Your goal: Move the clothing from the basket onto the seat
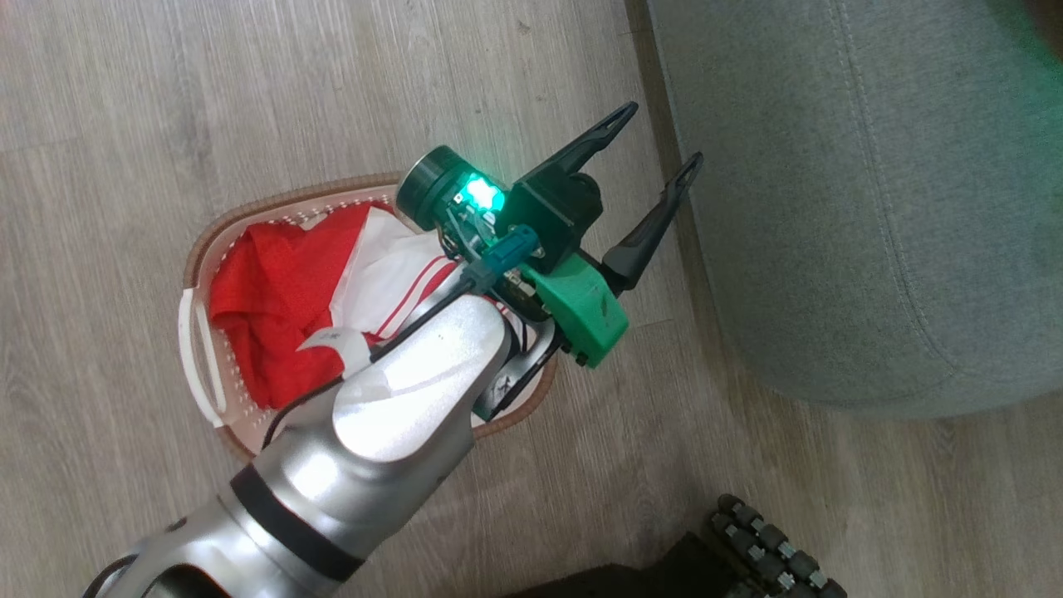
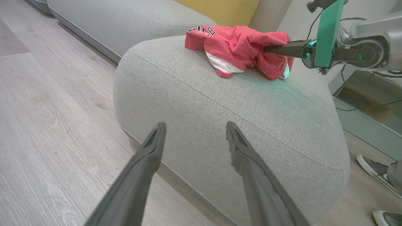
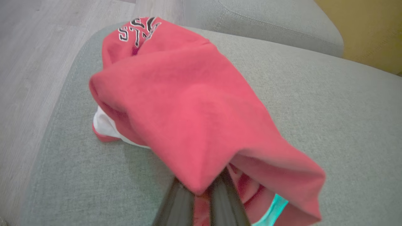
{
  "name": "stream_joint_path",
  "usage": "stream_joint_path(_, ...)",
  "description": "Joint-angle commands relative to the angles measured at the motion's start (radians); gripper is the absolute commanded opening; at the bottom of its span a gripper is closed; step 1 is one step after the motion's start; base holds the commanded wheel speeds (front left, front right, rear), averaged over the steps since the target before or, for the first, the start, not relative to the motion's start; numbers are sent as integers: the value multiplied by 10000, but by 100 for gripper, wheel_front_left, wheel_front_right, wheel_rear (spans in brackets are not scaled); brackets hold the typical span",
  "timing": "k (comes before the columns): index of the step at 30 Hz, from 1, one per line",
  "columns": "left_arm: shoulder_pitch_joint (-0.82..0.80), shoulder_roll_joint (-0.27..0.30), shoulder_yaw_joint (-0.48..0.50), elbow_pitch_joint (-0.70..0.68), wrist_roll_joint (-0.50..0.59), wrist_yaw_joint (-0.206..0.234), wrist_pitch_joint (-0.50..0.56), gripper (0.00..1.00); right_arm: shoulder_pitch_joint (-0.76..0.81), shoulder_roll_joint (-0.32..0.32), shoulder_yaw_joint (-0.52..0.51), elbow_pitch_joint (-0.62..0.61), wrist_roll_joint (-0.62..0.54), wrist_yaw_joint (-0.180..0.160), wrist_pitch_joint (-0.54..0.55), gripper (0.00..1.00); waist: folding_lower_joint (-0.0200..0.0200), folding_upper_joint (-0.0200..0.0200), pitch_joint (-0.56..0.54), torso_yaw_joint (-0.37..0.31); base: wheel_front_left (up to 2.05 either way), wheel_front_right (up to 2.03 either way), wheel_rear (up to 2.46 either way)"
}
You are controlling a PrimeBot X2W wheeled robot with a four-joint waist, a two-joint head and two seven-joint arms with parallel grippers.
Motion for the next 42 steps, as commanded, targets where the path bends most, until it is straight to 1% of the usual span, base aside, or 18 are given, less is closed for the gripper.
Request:
stream_joint_path(1, -119, -48, 185, -291, -73, 40, -80, 100, -55, -576, 345, -33, 277, -4, -61, 100, -1, 0, -63, -36, 0, 0, 0)
stream_joint_path(7, -2, -15, 200, -196, -242, 21, -220, 100, -254, -710, 1916, 213, 1352, -4, 180, 100, -1, 0, -535, -136, 0, 0, 0)
stream_joint_path(10, 145, 25, 245, -154, -376, 20, -324, 100, -196, -839, 2569, 74, 1929, -4, 319, 100, -1, 0, -878, -198, 0, 0, 0)
stream_joint_path(14, 321, 128, 312, -173, -517, 36, -425, 100, -188, -1160, 3298, -165, 2421, -4, 42, 100, -1, 0, -1291, -292, 0, 0, 0)
stream_joint_path(20, 609, 295, 407, -304, -712, 63, -575, 100, -350, -1614, 4003, -477, 2726, -4, -359, 100, -1, 0, -1913, -431, 0, 0, 0)
stream_joint_path(24, 765, 331, 425, -383, -806, 38, -688, 100, -513, -1844, 4109, -770, 2656, -4, -456, 100, -1, 0, -2286, -424, 0, 0, 0)
stream_joint_path(28, 997, 350, 481, -526, -936, 24, -857, 100, -659, -2202, 3430, -1585, 2005, -4, -473, 100, -1, 0, -2788, -303, 0, 0, 0)
stream_joint_path(33, 1390, 407, 622, -683, -1130, 25, -1043, 100, 54, -2323, 2000, -2903, 1014, -4, -476, 100, -1, 0, -3500, -16, 0, 0, 0)
stream_joint_path(38, 1880, 552, 901, -910, -1305, 113, -1173, 100, 1312, -2209, 161, -4100, 199, -4, -477, 100, -1, 0, -4213, 383, 0, 0, 0)
stream_joint_path(42, 2310, 727, 1136, -1135, -1412, 178, -1225, 100, 2622, -1768, -1530, -5214, -608, -4, -477, 100, -1, 0, -4648, 723, 0, 0, 0)
